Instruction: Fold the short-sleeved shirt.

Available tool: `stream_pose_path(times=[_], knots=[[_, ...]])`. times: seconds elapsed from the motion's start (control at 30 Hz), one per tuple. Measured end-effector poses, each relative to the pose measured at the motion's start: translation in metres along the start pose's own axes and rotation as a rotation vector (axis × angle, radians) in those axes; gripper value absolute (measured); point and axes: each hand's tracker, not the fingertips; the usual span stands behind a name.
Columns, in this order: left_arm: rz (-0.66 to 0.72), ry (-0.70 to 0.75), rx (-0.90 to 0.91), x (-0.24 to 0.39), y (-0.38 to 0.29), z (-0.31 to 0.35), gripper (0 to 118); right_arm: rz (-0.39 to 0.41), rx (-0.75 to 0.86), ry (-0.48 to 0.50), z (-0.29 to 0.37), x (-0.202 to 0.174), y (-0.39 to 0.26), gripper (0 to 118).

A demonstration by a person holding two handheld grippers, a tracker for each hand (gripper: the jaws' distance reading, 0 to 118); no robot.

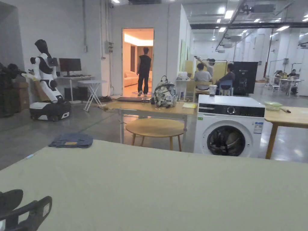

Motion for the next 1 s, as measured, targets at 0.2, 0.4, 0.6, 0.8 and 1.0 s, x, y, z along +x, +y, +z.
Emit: stream_pose_path(times=[0.2,0.4,0.6,0.8,1.0], knots=[[0.085,-0.228,0.105,0.084,0.008,-0.022,9,0.020,0.147,0.036,0.013,-0.012,0.017,0],[0.013,0.011,0.056,0.106,-0.024,-0.035,0,0.170,0.182,-0.065,0.021,-0.022,0.013,0],[-0.040,0.048,0.006,0.124,-0.031,-0.030,0,0.100,0.178,-0.134,0.031,-0.009,-0.003,0],[-0.095,0.020,0.011,0.142,-0.028,-0.030,0,0.040,0.199,-0.157,0.038,-0.002,0.001,8],[-0.045,-0.024,0.014,0.142,-0.026,-0.030,94,0.070,0.250,-0.156,0.047,-0.013,0.006,108]])
